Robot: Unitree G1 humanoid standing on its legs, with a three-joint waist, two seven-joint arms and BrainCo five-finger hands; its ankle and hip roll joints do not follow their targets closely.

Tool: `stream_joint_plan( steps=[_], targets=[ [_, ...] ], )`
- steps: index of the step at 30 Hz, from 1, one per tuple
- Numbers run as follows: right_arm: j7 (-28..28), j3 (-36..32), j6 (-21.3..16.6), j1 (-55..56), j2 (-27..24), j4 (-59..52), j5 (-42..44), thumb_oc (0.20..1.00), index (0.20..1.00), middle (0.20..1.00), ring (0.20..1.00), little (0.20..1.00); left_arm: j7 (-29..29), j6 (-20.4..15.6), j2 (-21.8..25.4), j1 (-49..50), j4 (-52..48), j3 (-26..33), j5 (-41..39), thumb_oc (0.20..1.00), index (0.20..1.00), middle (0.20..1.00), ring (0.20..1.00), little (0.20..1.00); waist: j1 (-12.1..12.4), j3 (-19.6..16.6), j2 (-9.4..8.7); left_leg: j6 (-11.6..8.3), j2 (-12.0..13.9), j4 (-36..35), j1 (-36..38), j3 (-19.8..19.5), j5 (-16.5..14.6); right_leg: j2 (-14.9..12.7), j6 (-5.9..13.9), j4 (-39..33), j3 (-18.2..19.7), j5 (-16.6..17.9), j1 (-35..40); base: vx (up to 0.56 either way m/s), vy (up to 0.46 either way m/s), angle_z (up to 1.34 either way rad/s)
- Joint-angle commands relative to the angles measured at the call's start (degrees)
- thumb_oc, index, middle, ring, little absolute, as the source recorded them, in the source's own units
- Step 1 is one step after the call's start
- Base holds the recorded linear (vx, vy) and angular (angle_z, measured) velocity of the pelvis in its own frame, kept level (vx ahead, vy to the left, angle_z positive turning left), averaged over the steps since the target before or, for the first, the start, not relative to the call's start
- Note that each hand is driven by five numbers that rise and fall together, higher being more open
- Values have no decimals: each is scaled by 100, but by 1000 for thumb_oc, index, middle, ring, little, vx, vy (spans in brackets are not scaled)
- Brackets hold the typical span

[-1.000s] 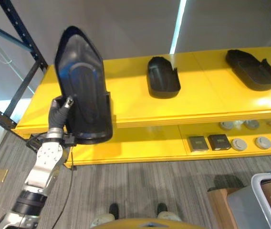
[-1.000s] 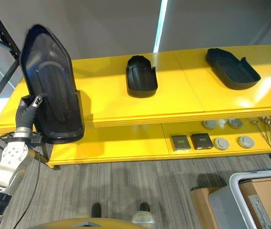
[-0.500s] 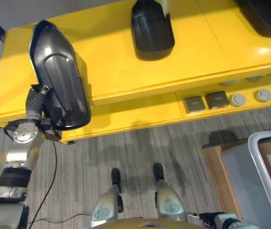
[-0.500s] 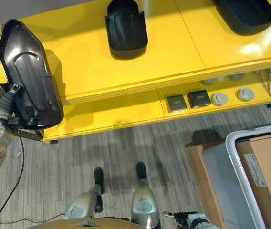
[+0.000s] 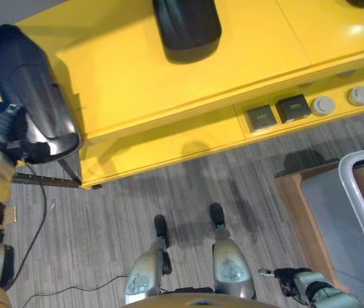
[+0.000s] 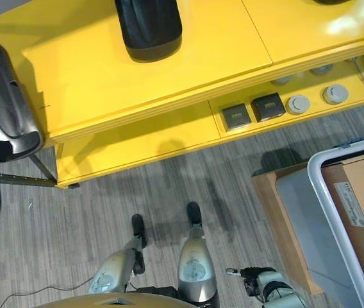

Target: Move parts from the plastic box to the shelf.

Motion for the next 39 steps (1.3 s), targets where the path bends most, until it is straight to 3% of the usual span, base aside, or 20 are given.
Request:
stream_joint_plan(
  steps=[1, 6, 11, 22, 24, 25, 26, 33, 39],
  targets=[
    [124, 335, 226, 46, 45, -8, 72, 1000, 1000, 1000, 1000, 1000, -406, 72, 738, -802, 232, -254, 336, 200, 200, 200, 200, 200, -34, -50, -322, 362, -359, -3, 7, 436, -458, 229, -318, 310, 143, -429, -336, -5, -53, -1],
    [125, 455, 301, -2, 20, -117, 139, 1000, 1000, 1000, 1000, 1000, -627, 323, 1032, -1263, 462, -649, 896, 200, 200, 200, 200, 200, -61, 89, -364, 369, -328, -3, -65, 444, -432, 285, -330, 309, 168, -415, -397, 1, -19, 0],
    [77, 522, 253, -12, -41, -223, 253, 1000, 1000, 1000, 1000, 1000, -817, 307, 1275, -1759, 663, -1126, 1137, 200, 200, 200, 200, 200, -124, 221, -392, 354, -295, -3, -152, 492, -381, 311, -329, 300, 204, -375, -477, 0, 0, 0],
    [-115, 598, 208, 32, -12, -488, 452, 1000, 1000, 1000, 1000, 1000, -497, 460, 1255, -2386, 670, -1568, 958, 200, 200, 200, 200, 200, -190, 379, -483, 343, -247, -3, -298, 488, -321, 355, -345, 344, 231, -355, -645, 0, 0, 0],
    [-159, 616, 163, 61, 14, -549, 487, 1000, 1000, 1000, 1000, 1000, -232, 481, 1226, -2479, 706, -1566, 824, 200, 200, 200, 200, 200, -195, 379, -518, 337, -233, -3, -332, 489, -312, 368, -346, 347, 227, -353, -680, -9, -18, 0],
    [-183, 644, 143, 72, 34, -580, 551, 1000, 1000, 1000, 1000, 1000, -62, 505, 1212, -2553, 746, -1576, 725, 727, 727, 727, 727, 727, -199, 379, -536, 339, -225, -3, -345, 490, -310, 378, -350, 351, 223, -355, -694, -19, -35, -1],
    [-182, 651, 142, 76, 44, -596, 562, 1000, 1000, 1000, 1000, 1000, -1, 518, 1204, -2567, 761, -1561, 718, 1000, 1000, 1000, 1000, 1000, -197, 379, -547, 341, -222, -3, -350, 491, -310, 382, -352, 354, 219, -356, -700, -18, -34, -1],
    [-189, 728, 83, 101, 115, -658, 698, 1000, 1000, 1000, 1000, 1000, 783, 399, 1168, -2584, 1005, -1374, 818, 1000, 1000, 1000, 1000, 1000, -196, 379, -611, 331, -185, -3, -292, 505, -325, 405, -355, 338, 204, -375, -622, -6, -14, 0],
    [-203, 760, 101, 98, 153, -698, 741, 1000, 1000, 1000, 1000, 1000, 853, 229, 1127, -2503, 1032, -1251, 731, 1000, 1000, 1000, 1000, 1000, -189, 321, -628, 321, -180, -3, -229, 505, -366, 429, -354, 294, 219, -393, -537, 0, 0, 0]
  ],
)
